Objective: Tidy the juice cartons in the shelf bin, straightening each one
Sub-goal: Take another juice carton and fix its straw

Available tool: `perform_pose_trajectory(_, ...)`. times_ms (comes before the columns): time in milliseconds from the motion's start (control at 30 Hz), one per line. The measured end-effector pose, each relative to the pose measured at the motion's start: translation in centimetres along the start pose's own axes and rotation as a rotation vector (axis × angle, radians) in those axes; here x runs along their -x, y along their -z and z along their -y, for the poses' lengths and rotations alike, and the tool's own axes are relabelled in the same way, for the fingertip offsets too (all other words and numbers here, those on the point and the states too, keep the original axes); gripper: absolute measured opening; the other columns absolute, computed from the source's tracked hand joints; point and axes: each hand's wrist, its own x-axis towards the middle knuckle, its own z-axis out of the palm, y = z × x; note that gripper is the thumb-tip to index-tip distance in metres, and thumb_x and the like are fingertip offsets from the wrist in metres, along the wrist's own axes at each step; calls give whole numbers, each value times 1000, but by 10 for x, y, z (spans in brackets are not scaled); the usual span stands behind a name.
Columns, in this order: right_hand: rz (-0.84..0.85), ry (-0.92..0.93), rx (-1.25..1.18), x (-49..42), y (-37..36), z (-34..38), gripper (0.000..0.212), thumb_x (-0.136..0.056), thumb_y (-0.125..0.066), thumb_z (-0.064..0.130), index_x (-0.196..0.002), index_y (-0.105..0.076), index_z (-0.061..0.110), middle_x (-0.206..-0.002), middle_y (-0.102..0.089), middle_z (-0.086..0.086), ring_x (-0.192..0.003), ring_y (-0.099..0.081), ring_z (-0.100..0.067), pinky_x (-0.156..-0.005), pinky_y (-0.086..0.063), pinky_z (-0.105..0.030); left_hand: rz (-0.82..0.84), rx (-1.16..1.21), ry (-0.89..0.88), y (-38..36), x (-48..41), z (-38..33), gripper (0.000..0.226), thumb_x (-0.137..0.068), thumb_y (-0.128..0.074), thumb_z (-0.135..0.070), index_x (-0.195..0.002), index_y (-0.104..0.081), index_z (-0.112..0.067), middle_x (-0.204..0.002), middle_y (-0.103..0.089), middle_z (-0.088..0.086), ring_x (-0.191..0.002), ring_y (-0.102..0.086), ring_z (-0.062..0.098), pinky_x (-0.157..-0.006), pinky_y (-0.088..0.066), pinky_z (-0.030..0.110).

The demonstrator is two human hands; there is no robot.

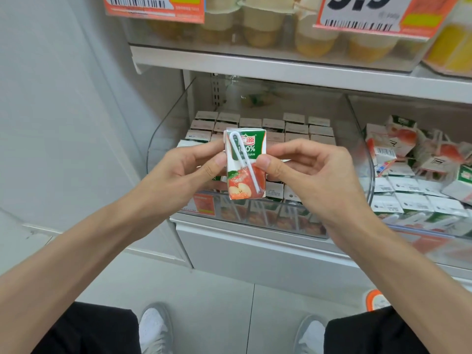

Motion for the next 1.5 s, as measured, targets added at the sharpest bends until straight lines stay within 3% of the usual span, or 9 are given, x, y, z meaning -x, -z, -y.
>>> perform_pose_trajectory(233, 15, -50, -118, -5, -10, -3, 13, -91, -79, 10, -103, -80, 7, -99, -83, -1, -89, -80, -17, -82, -63, -26, -22, 86, 17, -2, -2, 2, 41, -107, -48, -28, -146, -61, -21, -140, -70, -1, -125, -70, 23, -103, -58, 37)
perform_pose_trajectory(367, 160, -88, 6, -7, -8, 2, 25, -100, -71, 10, -119, -79, 24, -111, -81, 11, -107, -76, -6, -99, -56, -28, -65, 130, 49, 1, -4, 1, 38, -107, -48, -29, -140, -66, -22, -132, -75, 1, -119, -73, 25, -93, -62, 35)
perform_pose_trajectory(500, 221, -50, 118, -7, -11, 3, 36, -86, -87, 29, -120, -79, 34, -110, -78, 9, -109, -72, -15, -97, -60, -34, -95, 141, 97, 2, -3, 1, 36, -106, -50, -29, -134, -69, -19, -123, -78, 3, -110, -77, 27, -86, -64, 32)
perform_pose_trajectory(600, 218, -50, 99, -7, -16, 0, 37, -79, -91, 31, -114, -80, 33, -109, -74, -7, -97, -77, -25, -97, -62, -40, -135, 102, 129, 2, -2, 3, 39, -99, -62, -37, -138, -66, -28, -127, -77, 3, -115, -75, 27, -97, -61, 44)
perform_pose_trajectory(733, 226, -126, 28, -11, -12, -3, 49, -83, -88, 23, -130, -73, 23, -113, -79, 3, -104, -77, -10, -98, -60, -30, -165, 160, 150, 1, -2, 3, 50, -93, -62, -47, -136, -61, -22, -125, -77, 6, -111, -76, 29, -90, -62, 40)
perform_pose_trajectory(1000, 192, -112, -76, -9, -16, -5, 29, -94, -77, 8, -122, -72, 14, -114, -80, 4, -104, -77, -12, -91, -62, -25, -182, 276, 171, 2, 0, 3, 41, -98, -66, -20, -139, -57, -19, -127, -75, 15, -108, -76, 36, -89, -63, 36)
perform_pose_trajectory(1200, 145, -43, 154, -6, -19, -2, 35, -86, -85, 38, -120, -77, 36, -113, -76, 12, -99, -74, -10, -89, -61, -27, -202, 286, 168, 1, -1, 0, 42, -97, -68, -16, -137, -55, -16, -115, -80, 10, -90, -78, 24, -86, -65, 40)
perform_pose_trajectory(1367, 81, -94, 62, -10, -19, -3, 53, -79, -90, 30, -127, -68, 34, -101, -80, 2, -86, -77, -8, -74, -60, -19, -215, 342, 167, 0, -1, 1, 37, -103, -63, -21, -138, -55, -16, -124, -77, 12, -111, -76, 35, -86, -65, 42)
perform_pose_trajectory(1500, 61, -95, 35, -12, -18, -4, 33, -82, -89, 26, -111, -72, 24, -100, -82, 5, -93, -77, -9, -78, -60, -19, -173, 361, 141, 2, -2, 1, 38, -109, -52, -21, -147, -55, -19, -131, -74, 10, -117, -73, 35, -90, -64, 43)
